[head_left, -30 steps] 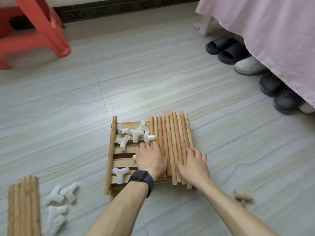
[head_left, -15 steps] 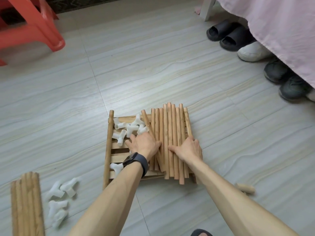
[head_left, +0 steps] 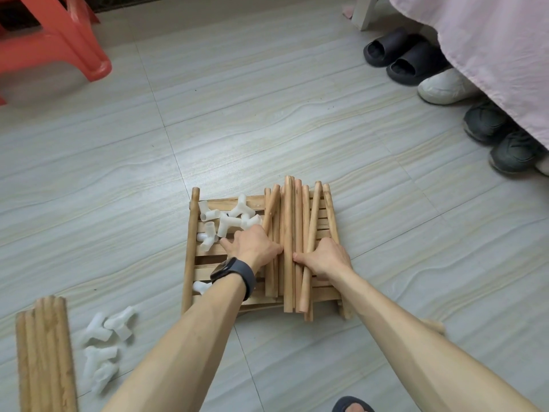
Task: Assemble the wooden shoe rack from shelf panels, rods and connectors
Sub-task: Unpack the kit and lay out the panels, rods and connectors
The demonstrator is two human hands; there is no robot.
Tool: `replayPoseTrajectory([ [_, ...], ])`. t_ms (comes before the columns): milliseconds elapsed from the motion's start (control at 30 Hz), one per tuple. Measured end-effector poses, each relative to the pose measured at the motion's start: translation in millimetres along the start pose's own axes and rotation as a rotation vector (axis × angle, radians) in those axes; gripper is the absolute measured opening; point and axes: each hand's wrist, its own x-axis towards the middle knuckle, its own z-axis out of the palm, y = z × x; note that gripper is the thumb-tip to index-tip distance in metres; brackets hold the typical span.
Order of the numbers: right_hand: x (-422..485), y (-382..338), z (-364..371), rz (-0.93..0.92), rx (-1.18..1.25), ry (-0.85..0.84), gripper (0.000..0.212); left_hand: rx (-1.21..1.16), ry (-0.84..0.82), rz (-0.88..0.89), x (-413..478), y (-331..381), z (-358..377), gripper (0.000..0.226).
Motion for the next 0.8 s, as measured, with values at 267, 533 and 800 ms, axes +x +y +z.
replayPoseTrajectory([
  [267,-0.9,5.2,-4.7,-0.008,-0.112,0.014,0.056,0.064,0.022,-0.013,1.7,12.6,11.2,0.040],
  [533,-6.0,4.3,4.3,-0.020,-0.252,0.094,0.061,-0.034,-0.013,-0.023,6.7,14.7,5.3,0.029],
  [800,-7.1,18.4,-5.9,-0.062,-0.213,0.062,0.024,-0.275,-0.098,-0.017,8.0,29.1,15.0,0.036],
])
